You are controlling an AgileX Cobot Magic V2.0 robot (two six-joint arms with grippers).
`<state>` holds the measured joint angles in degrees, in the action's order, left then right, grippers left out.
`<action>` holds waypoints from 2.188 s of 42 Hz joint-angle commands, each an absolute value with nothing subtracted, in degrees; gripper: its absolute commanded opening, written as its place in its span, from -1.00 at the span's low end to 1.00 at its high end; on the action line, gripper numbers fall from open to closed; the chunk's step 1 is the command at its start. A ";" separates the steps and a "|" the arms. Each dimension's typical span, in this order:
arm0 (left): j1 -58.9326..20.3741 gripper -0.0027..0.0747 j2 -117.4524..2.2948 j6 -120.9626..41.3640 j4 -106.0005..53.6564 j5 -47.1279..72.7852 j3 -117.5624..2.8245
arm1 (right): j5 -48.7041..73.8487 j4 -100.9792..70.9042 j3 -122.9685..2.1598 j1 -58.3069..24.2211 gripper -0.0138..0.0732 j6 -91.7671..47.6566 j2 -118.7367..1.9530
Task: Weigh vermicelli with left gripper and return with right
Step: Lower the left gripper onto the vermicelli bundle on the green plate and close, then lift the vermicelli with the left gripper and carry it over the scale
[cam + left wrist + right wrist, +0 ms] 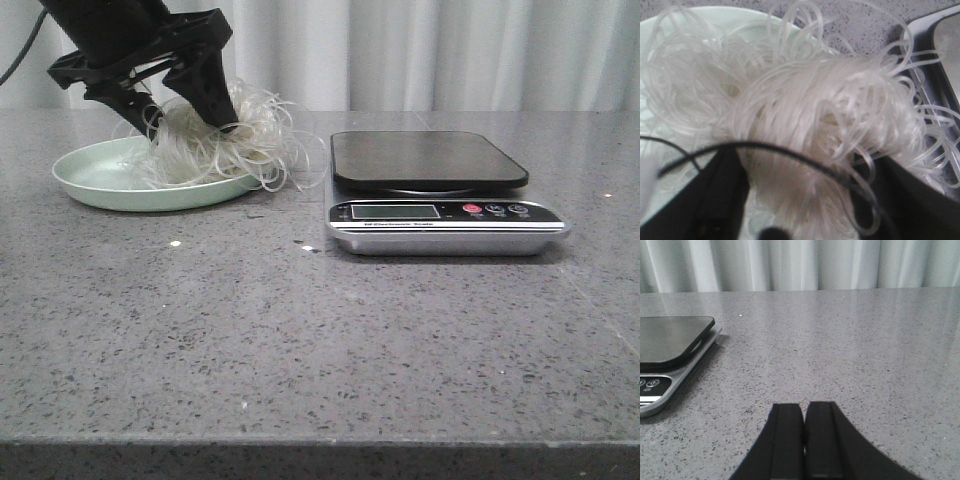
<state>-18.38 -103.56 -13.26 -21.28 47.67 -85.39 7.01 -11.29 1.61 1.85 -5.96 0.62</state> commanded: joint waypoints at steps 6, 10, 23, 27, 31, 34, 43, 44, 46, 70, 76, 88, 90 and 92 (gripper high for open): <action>-18.59 -0.57 -101.64 -13.52 -21.38 47.26 -86.83 | 2.81 -11.59 1.15 2.14 -0.33 -5.92 1.52; -18.59 -0.56 -101.27 -13.52 -21.38 47.94 -86.83 | 2.81 -11.65 1.15 2.14 -0.33 -5.92 1.52; -18.59 -0.56 -96.91 -13.52 -21.38 48.10 -86.83 | 2.81 -11.65 1.15 2.14 -0.33 -5.92 1.52; -18.59 -0.56 -94.97 -13.52 -21.58 48.10 -86.83 | 2.81 -11.65 1.15 2.14 -0.33 -5.92 1.52; -18.59 -0.56 -92.71 -13.52 -21.79 48.10 -87.30 | 2.81 -11.65 1.15 2.14 -0.33 -5.92 1.52; -18.59 -0.56 -91.17 -13.52 -23.32 48.15 -88.28 | 2.81 -11.65 1.15 2.14 -0.33 -5.92 1.52; -18.72 -0.56 -88.65 -13.76 -31.16 47.67 -92.02 | 2.81 -11.65 1.15 2.14 -0.33 -5.92 1.52; -18.97 -0.56 -88.67 -13.75 -31.96 47.67 -92.40 | 2.81 -11.65 1.15 2.14 -0.33 -5.92 1.52; -19.72 -0.56 -88.67 -13.75 -32.89 47.51 -93.28 | 2.81 -11.65 1.15 2.14 -0.33 -5.92 1.52; -37.01 -0.56 -95.38 -16.80 -30.17 30.89 -93.91 | 2.76 -11.65 1.15 2.14 -0.33 -5.92 1.52; -38.33 -0.56 -98.62 -16.80 -29.93 29.31 -93.91 | 2.76 -11.65 1.15 2.14 -0.33 -5.92 1.52; -38.86 -0.56 -103.28 -16.80 -28.11 28.78 -93.91 | 2.76 -11.65 1.15 2.14 -0.33 -5.92 1.52; -38.86 -0.56 -103.77 -16.80 -27.59 28.90 -93.91 | 2.76 -11.65 1.15 2.14 -0.33 -5.92 1.52; -38.86 -0.56 -103.95 -16.80 -27.61 29.26 -93.91 | 2.76 -11.65 1.15 2.14 -0.33 -5.92 1.52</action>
